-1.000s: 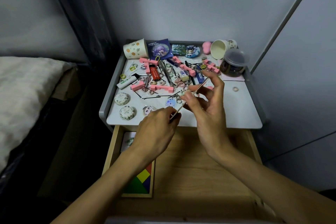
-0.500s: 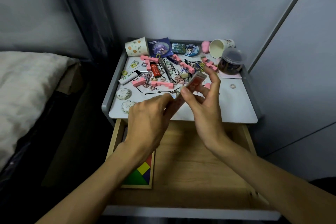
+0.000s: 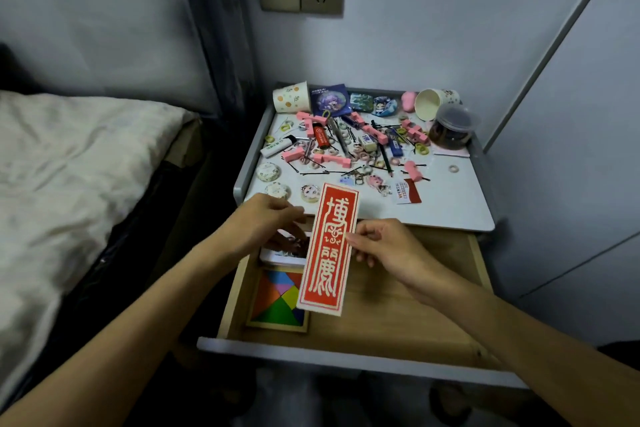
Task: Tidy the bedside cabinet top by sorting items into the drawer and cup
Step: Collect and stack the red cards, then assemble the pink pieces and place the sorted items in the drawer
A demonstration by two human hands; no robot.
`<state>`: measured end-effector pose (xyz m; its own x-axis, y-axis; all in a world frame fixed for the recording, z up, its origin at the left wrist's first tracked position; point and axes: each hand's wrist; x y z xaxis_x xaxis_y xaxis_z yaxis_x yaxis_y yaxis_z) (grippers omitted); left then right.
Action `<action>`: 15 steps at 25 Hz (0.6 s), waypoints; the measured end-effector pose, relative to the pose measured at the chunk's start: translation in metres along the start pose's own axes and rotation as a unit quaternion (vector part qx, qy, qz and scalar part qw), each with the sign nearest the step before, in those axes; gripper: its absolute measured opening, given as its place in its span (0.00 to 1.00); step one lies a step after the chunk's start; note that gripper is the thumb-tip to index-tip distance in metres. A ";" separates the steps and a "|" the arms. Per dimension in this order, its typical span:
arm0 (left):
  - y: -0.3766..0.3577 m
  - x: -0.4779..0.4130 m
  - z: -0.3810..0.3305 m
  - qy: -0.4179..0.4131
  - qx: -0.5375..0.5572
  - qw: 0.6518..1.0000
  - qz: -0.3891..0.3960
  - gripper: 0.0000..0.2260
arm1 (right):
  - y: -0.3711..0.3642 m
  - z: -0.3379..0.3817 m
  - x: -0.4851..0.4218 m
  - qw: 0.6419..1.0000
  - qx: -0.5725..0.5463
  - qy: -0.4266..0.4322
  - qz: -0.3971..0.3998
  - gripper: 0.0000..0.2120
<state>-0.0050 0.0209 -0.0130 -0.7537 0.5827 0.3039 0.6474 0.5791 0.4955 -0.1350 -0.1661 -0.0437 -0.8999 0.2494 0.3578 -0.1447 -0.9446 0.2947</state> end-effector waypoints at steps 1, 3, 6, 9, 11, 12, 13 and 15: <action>0.002 -0.002 0.011 0.003 -0.169 0.984 -0.063 0.14 | -0.003 -0.008 0.000 0.999 0.027 -0.019 0.017 0.08; 0.000 -0.004 0.031 0.028 -0.394 0.909 -0.135 0.16 | -0.009 -0.030 -0.002 0.994 0.068 -0.077 0.047 0.07; -0.011 -0.011 0.052 0.051 -0.389 0.917 -0.078 0.12 | -0.020 -0.061 -0.018 0.982 0.092 -0.160 0.043 0.07; -0.021 -0.019 0.062 0.000 -0.400 0.913 -0.074 0.14 | -0.029 -0.073 -0.044 0.977 0.094 -0.188 0.020 0.07; -0.024 -0.021 0.062 -0.018 -0.416 0.906 -0.069 0.09 | -0.033 -0.075 -0.057 0.975 0.090 -0.202 0.012 0.06; -0.024 -0.021 0.062 -0.020 -0.422 0.904 -0.061 0.07 | -0.035 -0.077 -0.063 0.974 0.093 -0.206 0.011 0.07; -0.023 -0.022 0.062 -0.020 -0.425 0.904 -0.055 0.06 | -0.038 -0.078 -0.067 0.973 0.102 -0.207 0.012 0.07; -0.021 -0.023 0.061 -0.022 -0.426 0.903 -0.051 0.08 | -0.042 -0.080 -0.075 0.970 0.126 -0.208 0.009 0.07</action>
<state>0.0059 0.0298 -0.0803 -0.7874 0.5835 0.1989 0.2397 -0.0075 0.9708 -0.0941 -0.1624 -0.1535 -0.6496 0.3476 0.6762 0.0222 -0.8803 0.4738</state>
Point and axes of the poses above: each hand's wrist, its own x-axis away from the middle knuckle, its own y-axis out of the back of the hand, z = x × y, and after that the axes turned 5 degrees about -y, right-handed
